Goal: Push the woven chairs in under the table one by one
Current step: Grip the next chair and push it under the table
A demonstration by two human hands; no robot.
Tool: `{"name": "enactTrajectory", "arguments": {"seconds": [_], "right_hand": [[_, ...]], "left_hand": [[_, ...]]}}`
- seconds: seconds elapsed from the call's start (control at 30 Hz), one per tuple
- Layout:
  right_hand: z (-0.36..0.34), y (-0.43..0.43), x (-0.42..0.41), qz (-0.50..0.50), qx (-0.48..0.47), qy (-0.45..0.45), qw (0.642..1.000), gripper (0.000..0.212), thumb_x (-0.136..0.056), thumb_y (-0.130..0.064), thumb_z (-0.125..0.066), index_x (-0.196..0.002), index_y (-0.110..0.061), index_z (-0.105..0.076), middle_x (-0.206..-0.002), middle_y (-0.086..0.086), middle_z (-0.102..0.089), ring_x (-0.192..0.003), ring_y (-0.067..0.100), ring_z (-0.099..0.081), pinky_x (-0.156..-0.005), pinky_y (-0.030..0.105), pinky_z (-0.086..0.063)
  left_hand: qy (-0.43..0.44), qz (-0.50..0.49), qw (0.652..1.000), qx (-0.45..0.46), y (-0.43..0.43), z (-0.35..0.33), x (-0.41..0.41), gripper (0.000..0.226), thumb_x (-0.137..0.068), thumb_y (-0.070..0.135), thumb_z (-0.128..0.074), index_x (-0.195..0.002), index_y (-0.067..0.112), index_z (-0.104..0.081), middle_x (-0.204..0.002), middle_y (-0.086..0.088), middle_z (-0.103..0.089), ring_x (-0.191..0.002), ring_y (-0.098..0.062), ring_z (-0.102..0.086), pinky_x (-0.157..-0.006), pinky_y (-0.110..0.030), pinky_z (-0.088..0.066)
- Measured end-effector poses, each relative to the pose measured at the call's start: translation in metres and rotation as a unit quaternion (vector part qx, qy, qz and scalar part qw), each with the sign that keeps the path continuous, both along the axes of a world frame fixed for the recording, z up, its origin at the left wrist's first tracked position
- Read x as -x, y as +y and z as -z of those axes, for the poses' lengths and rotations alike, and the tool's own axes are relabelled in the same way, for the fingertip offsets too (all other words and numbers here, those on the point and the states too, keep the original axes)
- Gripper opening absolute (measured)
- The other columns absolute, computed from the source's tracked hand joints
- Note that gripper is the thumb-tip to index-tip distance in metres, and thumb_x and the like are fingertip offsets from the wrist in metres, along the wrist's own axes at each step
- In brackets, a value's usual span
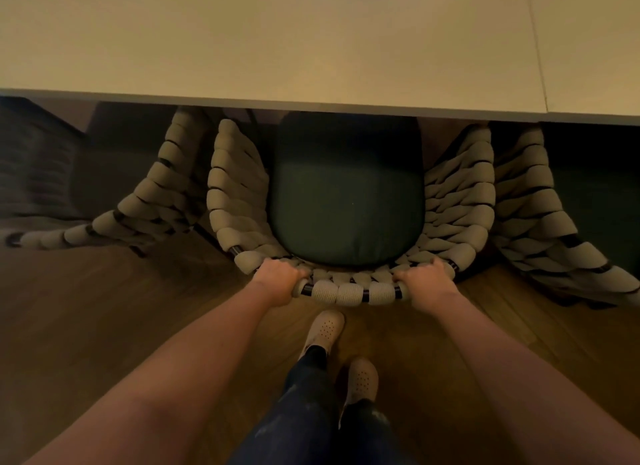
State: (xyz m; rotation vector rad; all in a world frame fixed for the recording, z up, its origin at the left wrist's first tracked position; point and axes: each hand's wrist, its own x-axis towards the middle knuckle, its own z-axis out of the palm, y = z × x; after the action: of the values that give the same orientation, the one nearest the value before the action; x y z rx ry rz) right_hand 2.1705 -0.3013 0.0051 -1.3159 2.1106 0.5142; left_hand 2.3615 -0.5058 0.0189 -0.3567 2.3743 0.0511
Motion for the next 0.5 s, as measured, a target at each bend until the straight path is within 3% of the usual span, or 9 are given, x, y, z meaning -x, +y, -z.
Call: {"name": "enactTrajectory", "arguments": {"seconds": [0.27, 0.33, 0.4, 0.5], "right_hand": [[-0.005, -0.039, 0.000, 0.034, 0.019, -0.007, 0.999, 0.040, -0.088, -0.019, -0.060, -0.124, -0.034, -0.054, -0.113, -0.007, -0.061, -0.114, 0.019, -0.054, -0.111, 0.047, -0.026], [-0.003, -0.037, 0.006, 0.055, 0.028, -0.016, 0.998, 0.039, -0.088, -0.020, -0.061, -0.123, -0.036, -0.054, -0.108, -0.010, -0.061, -0.112, 0.017, -0.054, -0.112, 0.047, -0.025], [-0.001, -0.037, 0.010, 0.065, 0.036, -0.019, 0.997, 0.039, -0.087, -0.021, -0.062, -0.122, -0.036, -0.054, -0.106, -0.011, -0.061, -0.111, 0.016, -0.055, -0.112, 0.046, -0.024], [0.000, -0.041, 0.005, 0.066, 0.026, -0.026, 0.997, 0.039, -0.086, -0.021, -0.063, -0.121, -0.035, -0.055, -0.107, -0.010, -0.061, -0.112, 0.016, -0.055, -0.114, 0.047, -0.022]], "left_hand": [[-0.025, 0.016, 1.000, 0.004, -0.050, -0.004, 0.016, 0.040, -0.094, 0.024, -0.052, -0.132, 0.030, -0.046, -0.115, -0.001, -0.060, -0.107, -0.021, -0.058, -0.090, -0.036, -0.041], [-0.027, 0.019, 0.999, -0.004, -0.053, -0.001, 0.020, 0.037, -0.093, 0.025, -0.053, -0.130, 0.031, -0.048, -0.113, 0.001, -0.061, -0.108, -0.021, -0.057, -0.098, -0.044, -0.037], [-0.024, 0.024, 0.999, -0.004, -0.056, 0.004, 0.022, 0.038, -0.092, 0.024, -0.054, -0.129, 0.031, -0.049, -0.113, 0.002, -0.062, -0.112, -0.022, -0.057, -0.109, -0.058, -0.025], [-0.026, 0.024, 0.999, -0.006, -0.060, 0.006, 0.017, 0.040, -0.092, 0.021, -0.054, -0.130, 0.030, -0.049, -0.113, 0.001, -0.061, -0.115, -0.023, -0.055, -0.113, -0.064, -0.012]]}}
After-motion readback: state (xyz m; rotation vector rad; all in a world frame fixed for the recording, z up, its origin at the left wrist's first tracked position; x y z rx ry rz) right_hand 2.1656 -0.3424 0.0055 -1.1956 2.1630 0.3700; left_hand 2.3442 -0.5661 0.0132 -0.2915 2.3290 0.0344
